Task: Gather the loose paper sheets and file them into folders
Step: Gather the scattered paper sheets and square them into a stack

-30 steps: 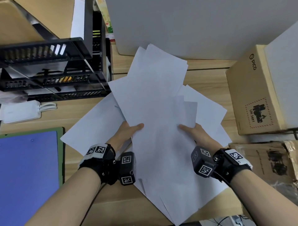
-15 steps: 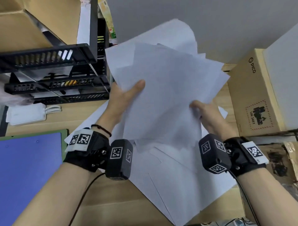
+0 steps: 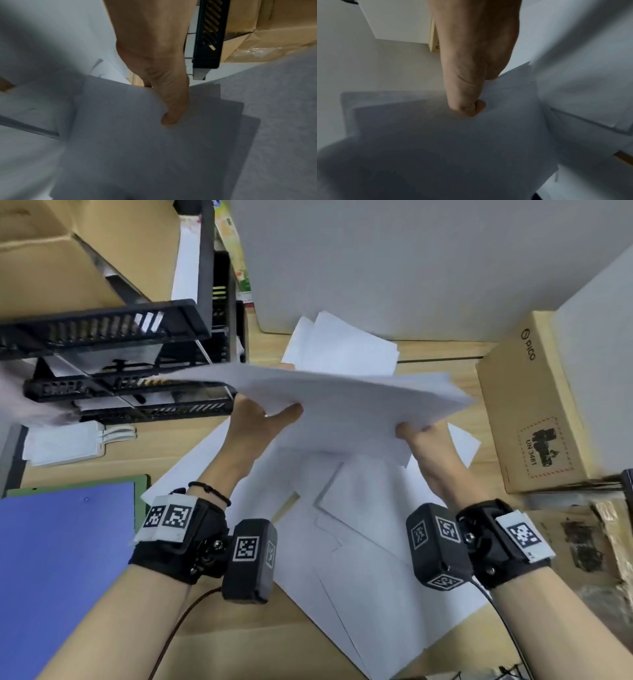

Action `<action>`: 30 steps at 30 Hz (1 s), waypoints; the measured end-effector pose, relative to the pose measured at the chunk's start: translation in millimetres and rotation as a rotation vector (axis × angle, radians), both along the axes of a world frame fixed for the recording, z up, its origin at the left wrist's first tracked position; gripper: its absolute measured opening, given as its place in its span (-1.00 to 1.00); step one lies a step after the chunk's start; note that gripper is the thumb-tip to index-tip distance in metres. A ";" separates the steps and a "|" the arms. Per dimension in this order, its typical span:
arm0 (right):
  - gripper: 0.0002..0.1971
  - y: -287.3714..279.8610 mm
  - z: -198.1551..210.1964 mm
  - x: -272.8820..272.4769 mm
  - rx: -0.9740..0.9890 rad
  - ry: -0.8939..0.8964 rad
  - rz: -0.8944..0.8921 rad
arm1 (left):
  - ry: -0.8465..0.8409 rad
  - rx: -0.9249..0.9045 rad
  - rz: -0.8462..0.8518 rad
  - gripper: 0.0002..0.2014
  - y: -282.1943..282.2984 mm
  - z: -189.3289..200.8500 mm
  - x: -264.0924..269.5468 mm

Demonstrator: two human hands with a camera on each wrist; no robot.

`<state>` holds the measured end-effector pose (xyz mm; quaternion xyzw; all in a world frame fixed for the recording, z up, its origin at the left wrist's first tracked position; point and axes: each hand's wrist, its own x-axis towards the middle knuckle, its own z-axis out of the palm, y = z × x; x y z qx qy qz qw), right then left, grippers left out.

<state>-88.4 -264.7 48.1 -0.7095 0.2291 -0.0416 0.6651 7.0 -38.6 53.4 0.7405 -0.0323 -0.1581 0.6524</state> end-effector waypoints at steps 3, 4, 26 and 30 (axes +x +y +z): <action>-0.57 -2.8 12.3 8.2 0.014 -0.078 -0.051 | -0.036 -0.052 0.041 -0.65 -7.0 16.0 6.7; -0.57 -4.6 16.6 8.8 0.041 -0.105 -0.054 | -0.054 -0.103 0.048 -0.66 -6.3 21.8 7.4; -0.77 -8.7 13.5 6.0 0.090 0.001 -0.008 | -0.127 -0.118 -0.067 -0.73 3.5 31.5 0.4; -0.74 -3.8 37.1 14.7 0.124 -0.067 0.082 | -0.152 -0.178 0.075 -0.78 1.2 39.1 16.4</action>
